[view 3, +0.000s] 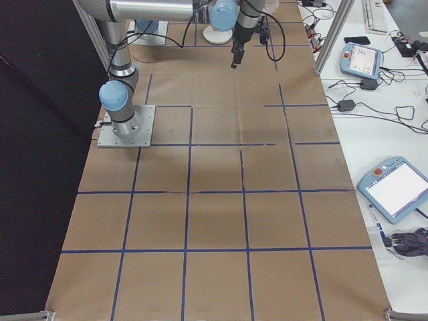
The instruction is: Place egg on plate
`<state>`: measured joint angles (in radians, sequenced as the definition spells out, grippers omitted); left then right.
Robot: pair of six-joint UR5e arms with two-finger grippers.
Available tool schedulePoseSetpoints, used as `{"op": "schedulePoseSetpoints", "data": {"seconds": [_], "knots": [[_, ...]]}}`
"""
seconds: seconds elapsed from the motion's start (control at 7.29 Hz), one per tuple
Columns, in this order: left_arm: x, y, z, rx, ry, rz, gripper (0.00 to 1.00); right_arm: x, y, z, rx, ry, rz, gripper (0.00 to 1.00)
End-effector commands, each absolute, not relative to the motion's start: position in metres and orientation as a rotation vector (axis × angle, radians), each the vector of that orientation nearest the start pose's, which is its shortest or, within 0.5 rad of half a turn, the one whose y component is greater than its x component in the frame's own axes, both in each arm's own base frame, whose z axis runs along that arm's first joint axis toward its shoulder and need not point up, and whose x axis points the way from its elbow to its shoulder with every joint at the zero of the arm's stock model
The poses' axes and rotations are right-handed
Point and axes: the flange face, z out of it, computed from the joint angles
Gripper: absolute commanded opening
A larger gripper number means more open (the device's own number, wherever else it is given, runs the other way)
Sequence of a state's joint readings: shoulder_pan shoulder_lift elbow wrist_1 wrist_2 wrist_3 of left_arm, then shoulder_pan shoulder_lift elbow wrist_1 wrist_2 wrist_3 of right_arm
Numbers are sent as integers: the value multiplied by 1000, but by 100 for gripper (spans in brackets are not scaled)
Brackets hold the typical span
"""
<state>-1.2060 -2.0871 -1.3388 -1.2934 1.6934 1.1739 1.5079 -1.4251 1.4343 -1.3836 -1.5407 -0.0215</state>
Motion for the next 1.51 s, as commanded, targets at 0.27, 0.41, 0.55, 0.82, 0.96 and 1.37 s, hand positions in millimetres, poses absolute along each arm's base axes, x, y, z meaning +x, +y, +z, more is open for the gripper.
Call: {"op": "schedulePoseSetpoints", "data": {"seconds": [0.27, 0.41, 0.55, 0.82, 0.96, 1.37], "knots": [[151, -712, 296, 1771, 2565, 41, 100, 103, -540, 462, 69, 3087, 302, 100], [156, -720, 282, 1799, 2538, 52, 99, 102, -540, 462, 68, 3089, 302, 100], [166, -731, 260, 1792, 2522, 41, 99, 103, -540, 462, 69, 3087, 302, 100], [178, -734, 238, 1775, 2538, 44, 99, 102, -540, 461, 68, 3089, 304, 100], [181, -736, 227, 1772, 2539, 41, 99, 103, -540, 462, 69, 3087, 302, 100], [183, -738, 212, 1772, 2542, 45, 96, 102, -540, 462, 68, 3089, 302, 100]]}}
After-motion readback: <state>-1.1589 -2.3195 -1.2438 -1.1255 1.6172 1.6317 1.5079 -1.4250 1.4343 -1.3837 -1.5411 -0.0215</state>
